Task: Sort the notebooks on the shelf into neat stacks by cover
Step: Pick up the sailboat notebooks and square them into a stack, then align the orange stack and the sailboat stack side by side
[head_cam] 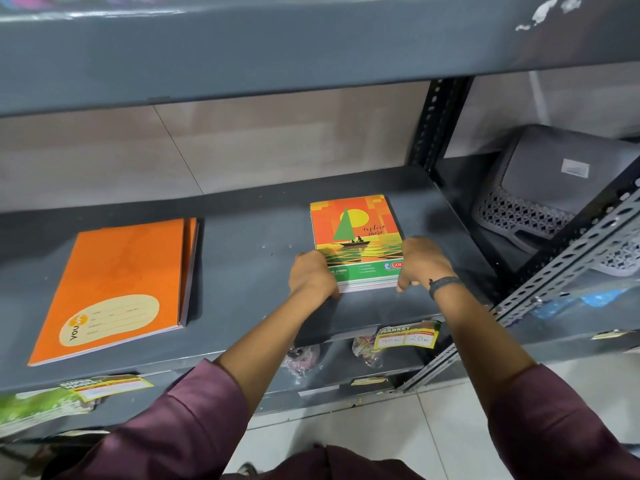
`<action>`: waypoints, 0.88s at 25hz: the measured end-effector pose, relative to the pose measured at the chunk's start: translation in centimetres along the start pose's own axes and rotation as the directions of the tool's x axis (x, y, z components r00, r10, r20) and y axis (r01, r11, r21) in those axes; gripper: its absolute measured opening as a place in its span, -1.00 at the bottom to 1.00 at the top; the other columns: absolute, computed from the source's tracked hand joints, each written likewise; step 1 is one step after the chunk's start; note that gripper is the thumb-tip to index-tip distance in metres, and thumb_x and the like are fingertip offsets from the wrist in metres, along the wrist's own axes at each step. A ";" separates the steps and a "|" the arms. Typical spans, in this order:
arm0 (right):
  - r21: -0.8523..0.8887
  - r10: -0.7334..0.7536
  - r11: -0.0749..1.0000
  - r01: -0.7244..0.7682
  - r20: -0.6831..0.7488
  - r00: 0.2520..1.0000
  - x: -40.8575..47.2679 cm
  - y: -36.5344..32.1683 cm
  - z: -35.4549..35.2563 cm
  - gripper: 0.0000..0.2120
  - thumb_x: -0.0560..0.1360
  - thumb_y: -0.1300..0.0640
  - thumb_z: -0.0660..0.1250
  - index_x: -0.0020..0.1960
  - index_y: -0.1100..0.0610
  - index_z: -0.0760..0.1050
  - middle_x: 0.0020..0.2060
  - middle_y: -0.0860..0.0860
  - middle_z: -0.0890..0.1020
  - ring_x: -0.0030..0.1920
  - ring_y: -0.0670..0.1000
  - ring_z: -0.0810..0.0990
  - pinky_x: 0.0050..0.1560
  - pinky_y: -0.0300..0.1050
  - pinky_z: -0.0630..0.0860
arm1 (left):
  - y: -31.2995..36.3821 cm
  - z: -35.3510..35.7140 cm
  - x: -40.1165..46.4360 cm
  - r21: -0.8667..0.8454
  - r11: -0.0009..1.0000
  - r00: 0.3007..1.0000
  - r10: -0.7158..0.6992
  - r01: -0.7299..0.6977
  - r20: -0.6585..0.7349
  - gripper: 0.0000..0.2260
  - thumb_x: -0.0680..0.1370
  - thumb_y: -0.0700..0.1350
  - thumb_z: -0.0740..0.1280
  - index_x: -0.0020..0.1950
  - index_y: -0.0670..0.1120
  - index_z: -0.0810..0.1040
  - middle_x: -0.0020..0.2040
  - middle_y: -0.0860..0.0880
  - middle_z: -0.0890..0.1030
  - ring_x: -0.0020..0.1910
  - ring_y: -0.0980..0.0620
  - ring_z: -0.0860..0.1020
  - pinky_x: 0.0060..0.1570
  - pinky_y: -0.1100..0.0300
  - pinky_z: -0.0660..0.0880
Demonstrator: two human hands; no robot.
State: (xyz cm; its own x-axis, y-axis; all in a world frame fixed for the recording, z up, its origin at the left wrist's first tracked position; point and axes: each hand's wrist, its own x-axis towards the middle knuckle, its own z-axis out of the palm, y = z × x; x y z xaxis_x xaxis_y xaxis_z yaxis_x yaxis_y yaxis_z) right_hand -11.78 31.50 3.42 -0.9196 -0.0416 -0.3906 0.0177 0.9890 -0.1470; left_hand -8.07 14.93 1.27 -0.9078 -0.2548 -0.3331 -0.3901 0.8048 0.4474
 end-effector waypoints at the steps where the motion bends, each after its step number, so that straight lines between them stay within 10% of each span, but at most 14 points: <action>1: 0.021 -0.006 1.000 0.006 -0.002 1.000 -0.2 0.0 0.0 -0.53 0.22 0.23 0.58 0.08 0.28 0.54 0.04 0.17 0.66 0.00 0.17 0.65 0.00 -0.06 0.57 | -0.1 -0.1 0.0 -0.012 1.000 1.000 0.015 -0.015 0.003 -0.53 0.23 -0.21 0.54 0.10 -0.22 0.55 0.15 -0.20 0.57 0.08 -0.16 0.59 0.02 0.06 0.54; 7: 0.168 -0.093 0.982 0.088 0.027 0.995 -3.3 0.9 -1.3 -0.36 0.23 0.21 0.58 0.22 0.30 0.40 0.18 0.21 0.58 0.17 0.20 0.56 0.09 -0.09 0.45 | -3.7 -1.9 -0.8 -0.303 0.938 0.977 0.199 -0.169 0.072 -0.32 0.25 -0.13 0.56 0.29 -0.19 0.37 0.28 -0.18 0.48 0.29 -0.15 0.41 0.29 0.04 0.39; 14: 0.334 -0.267 0.863 0.380 -0.337 0.903 -4.1 -9.1 0.4 -0.39 0.43 0.00 0.40 0.38 0.24 0.35 0.33 0.18 0.47 0.34 0.13 0.42 0.28 -0.11 0.33 | -14.7 -8.2 -1.5 -0.829 0.511 0.973 0.086 -0.226 -0.212 -0.74 0.51 -0.29 0.27 0.20 -0.26 0.48 0.07 -0.21 0.60 0.06 -0.08 0.54 0.15 0.09 0.45; 18: 0.785 -0.305 0.524 0.331 -0.189 0.933 -2.1 -18.8 4.2 -0.50 0.54 0.07 0.27 0.28 0.46 0.33 0.31 0.32 0.45 0.36 0.26 0.38 0.39 0.12 0.31 | -21.0 -12.5 -0.3 -0.792 0.532 0.922 -0.052 -0.300 -0.384 -0.77 0.52 -0.27 0.27 0.17 -0.28 0.50 0.04 -0.18 0.60 0.02 -0.06 0.54 0.12 0.09 0.44; 22: 0.993 -0.282 0.114 -0.027 0.059 0.958 0.0 -25.6 7.5 -0.46 0.60 -0.03 0.09 0.42 0.34 0.20 0.45 0.27 0.25 0.48 0.23 0.16 0.51 0.10 0.11 | -30.8 -16.8 1.6 -0.719 0.675 0.759 -0.377 -0.168 -0.531 -0.70 0.57 -0.14 0.21 0.23 -0.28 0.45 0.24 -0.29 0.52 0.18 -0.15 0.50 0.27 -0.02 0.37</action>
State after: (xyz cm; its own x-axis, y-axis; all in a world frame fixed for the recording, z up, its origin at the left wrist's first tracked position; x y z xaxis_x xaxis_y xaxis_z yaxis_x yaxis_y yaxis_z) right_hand -9.23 5.08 0.36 -0.8625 -0.3271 -0.3861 0.4169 -0.0269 -0.9086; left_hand -0.08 -19.27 0.91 -0.6235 -0.7816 0.0195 -0.2217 0.2007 0.9542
